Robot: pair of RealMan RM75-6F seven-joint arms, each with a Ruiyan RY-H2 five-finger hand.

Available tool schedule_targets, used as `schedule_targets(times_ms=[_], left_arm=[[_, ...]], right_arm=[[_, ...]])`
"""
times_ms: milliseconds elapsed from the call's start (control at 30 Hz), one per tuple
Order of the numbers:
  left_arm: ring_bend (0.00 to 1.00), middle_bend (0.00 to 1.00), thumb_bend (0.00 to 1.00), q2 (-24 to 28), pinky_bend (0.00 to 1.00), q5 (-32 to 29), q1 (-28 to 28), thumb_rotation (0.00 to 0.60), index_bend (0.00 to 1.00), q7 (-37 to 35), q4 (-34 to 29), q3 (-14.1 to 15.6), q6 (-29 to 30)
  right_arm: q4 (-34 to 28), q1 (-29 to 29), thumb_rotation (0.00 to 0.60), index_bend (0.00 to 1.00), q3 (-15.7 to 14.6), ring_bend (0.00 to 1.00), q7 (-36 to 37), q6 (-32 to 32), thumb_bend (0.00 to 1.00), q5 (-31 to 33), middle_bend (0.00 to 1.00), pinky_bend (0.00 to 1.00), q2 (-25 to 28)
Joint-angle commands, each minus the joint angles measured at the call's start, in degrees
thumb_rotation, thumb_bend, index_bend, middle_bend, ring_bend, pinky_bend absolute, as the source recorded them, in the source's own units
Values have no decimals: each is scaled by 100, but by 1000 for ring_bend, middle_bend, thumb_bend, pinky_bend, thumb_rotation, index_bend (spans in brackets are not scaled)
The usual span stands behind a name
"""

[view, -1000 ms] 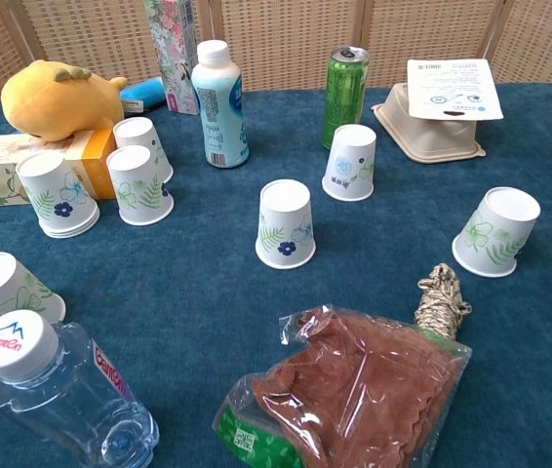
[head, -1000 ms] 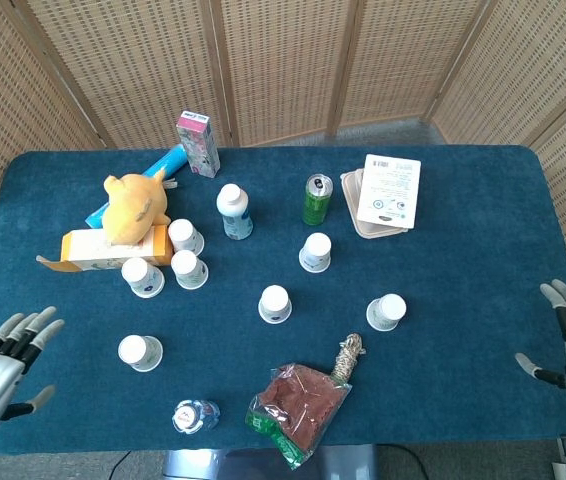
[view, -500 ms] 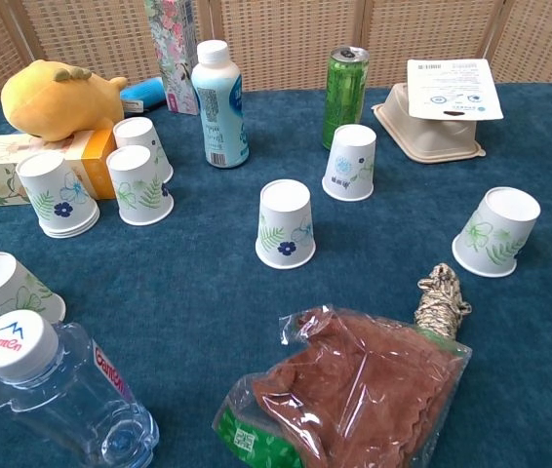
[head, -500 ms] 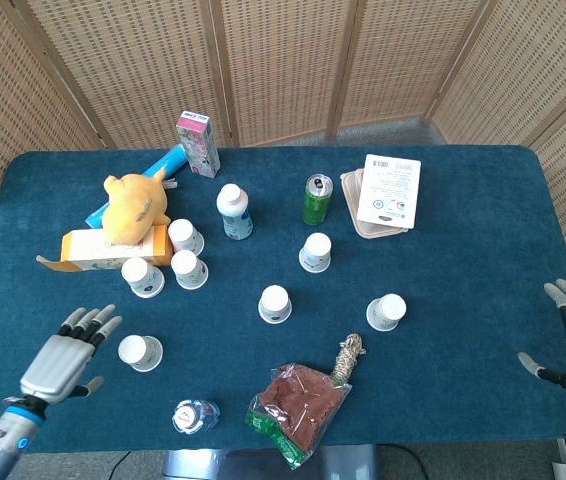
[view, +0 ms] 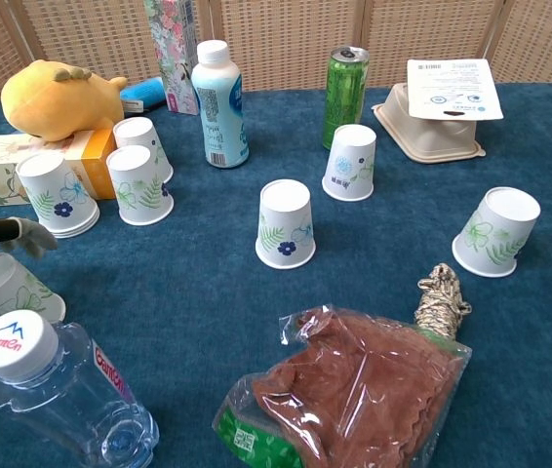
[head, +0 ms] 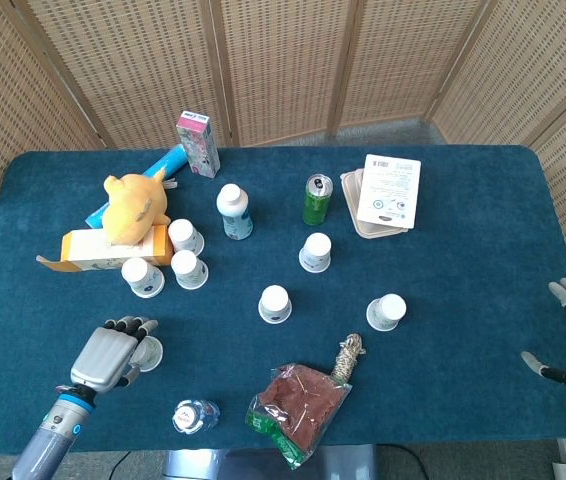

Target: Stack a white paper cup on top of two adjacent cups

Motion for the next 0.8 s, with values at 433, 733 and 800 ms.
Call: schedule_targets(times_ms=[433,733,800], left_arm=[[447,431,350,-231,520,342,-92,600,313,-68,-6,-78,457],[446,430,345,-584,519,350,-474,600,313,202,-227,-445,388],[445,430,344,-659,520,241,-564,600,312,323,-239,-522,327]], right_arm=[[-2,9,600,117,-19,0,-43,-33,64,-9,0,0,-15],[-7,2,600,126,-18,0,-15,-28,65,-6,0,0,-7],[-5,1,600,126,-18,0,3,-30,65,-6,0,0,-2]])
